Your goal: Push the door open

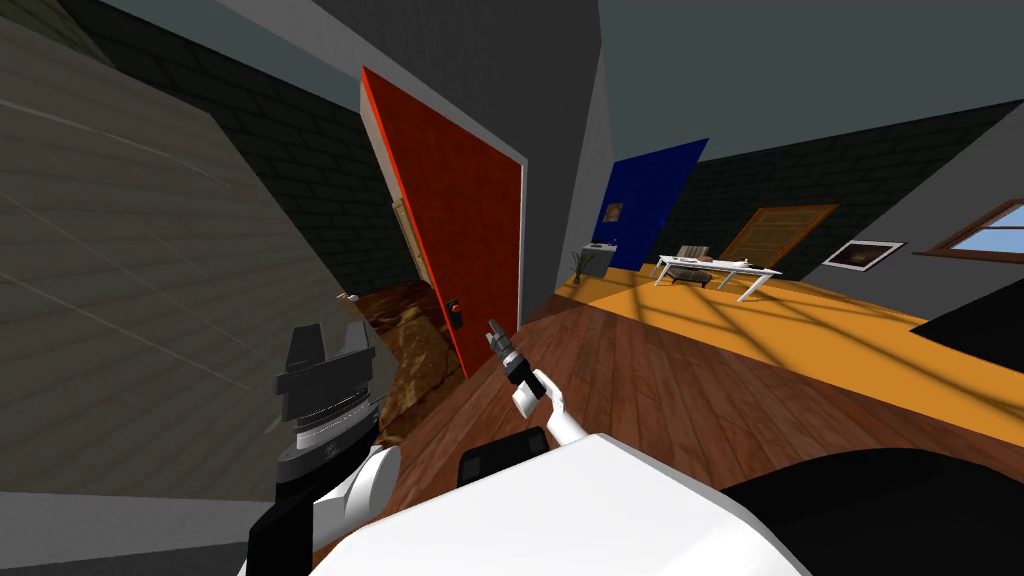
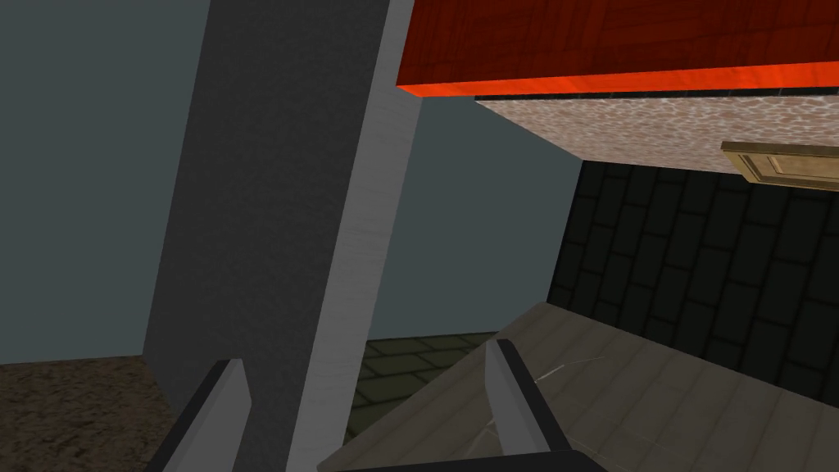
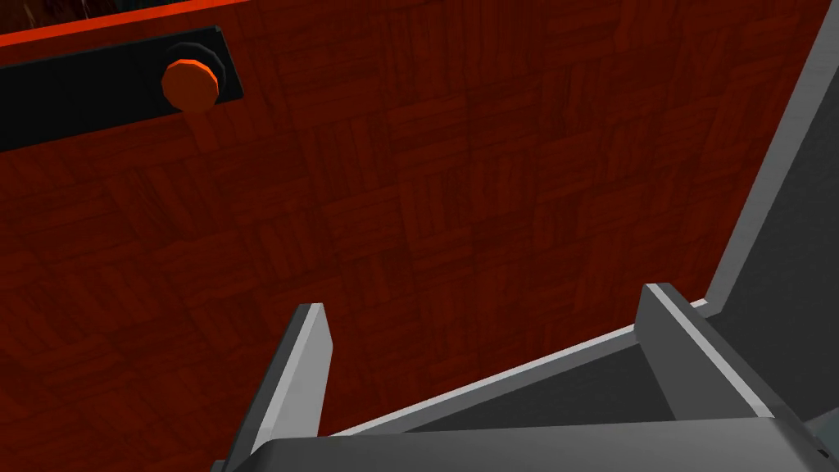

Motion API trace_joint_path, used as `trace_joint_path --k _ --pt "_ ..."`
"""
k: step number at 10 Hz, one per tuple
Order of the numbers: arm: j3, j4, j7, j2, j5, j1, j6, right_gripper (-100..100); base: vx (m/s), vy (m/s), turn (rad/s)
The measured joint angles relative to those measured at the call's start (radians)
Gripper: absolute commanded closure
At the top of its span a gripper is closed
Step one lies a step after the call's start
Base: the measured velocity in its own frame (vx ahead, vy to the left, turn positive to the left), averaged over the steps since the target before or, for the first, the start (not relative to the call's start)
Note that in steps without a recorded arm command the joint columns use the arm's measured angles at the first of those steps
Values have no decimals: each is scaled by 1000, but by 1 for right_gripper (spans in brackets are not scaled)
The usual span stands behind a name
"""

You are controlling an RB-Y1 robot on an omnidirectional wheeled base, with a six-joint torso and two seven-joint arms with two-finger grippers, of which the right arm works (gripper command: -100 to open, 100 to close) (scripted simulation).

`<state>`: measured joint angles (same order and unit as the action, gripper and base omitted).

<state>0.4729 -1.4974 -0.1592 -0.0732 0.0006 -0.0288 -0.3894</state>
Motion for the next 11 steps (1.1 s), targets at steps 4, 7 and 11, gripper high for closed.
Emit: trace_joint_path --k 4,7,11 --pt "44 95 -11 0 -2 -52 4 -100 93 42 -57" --pt "75 165 -21 3 -4 -96 7 -100 98 45 -52" --pt "121 245 -31 3 -5 -139 12 -100 106 42 -65"
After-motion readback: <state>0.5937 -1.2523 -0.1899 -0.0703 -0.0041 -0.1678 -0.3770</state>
